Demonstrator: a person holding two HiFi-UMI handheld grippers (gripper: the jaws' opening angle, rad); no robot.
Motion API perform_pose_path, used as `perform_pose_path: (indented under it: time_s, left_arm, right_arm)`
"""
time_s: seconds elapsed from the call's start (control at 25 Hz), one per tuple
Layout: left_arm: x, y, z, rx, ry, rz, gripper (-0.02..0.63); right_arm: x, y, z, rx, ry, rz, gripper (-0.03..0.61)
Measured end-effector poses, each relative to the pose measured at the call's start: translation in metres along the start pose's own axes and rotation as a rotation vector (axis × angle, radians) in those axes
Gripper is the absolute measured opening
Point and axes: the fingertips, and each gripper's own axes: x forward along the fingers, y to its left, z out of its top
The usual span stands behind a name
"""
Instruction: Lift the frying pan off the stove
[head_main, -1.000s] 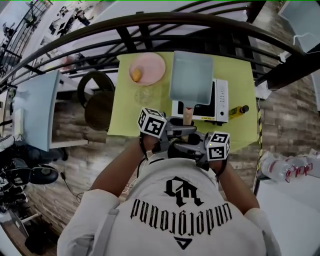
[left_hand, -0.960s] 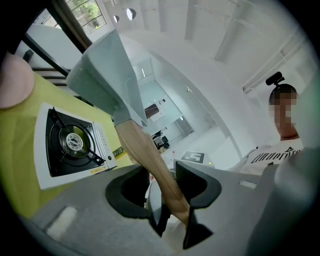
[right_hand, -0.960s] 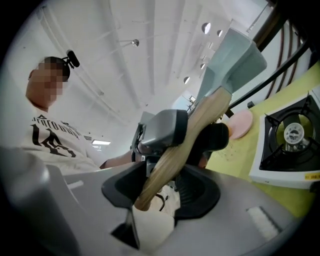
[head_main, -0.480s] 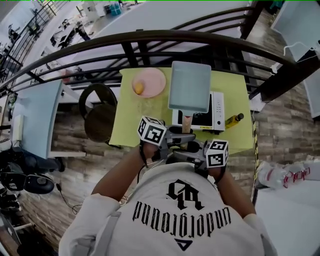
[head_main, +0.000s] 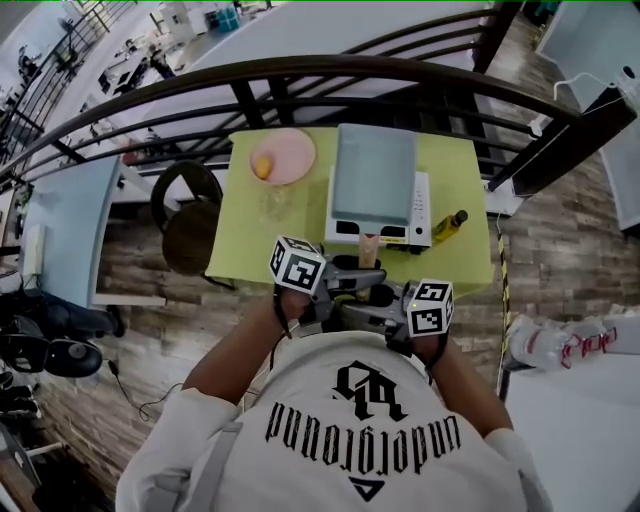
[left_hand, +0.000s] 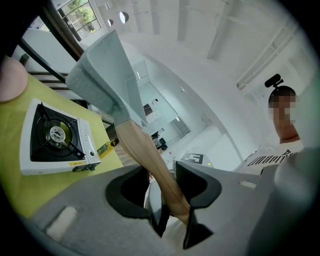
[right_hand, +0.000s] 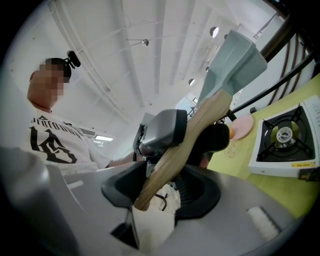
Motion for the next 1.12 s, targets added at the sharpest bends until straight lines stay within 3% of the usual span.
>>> perform_pose_path:
  time_s: [0.6, 1.12]
  left_arm:
    - [0.073, -0.062, -0.098, -0.016, -0.028, 0.034, 0.183]
    - [0.076, -0.100, -0.151, -0.020, -0.026, 0.048, 0.183]
  right_arm:
    - [-0.086, 0.068, -0.089, 0.010, 0.014, 0.048, 0.189]
    - [-0.096, 0.113, -0.135, 0.015, 0.028, 0.067, 0.190]
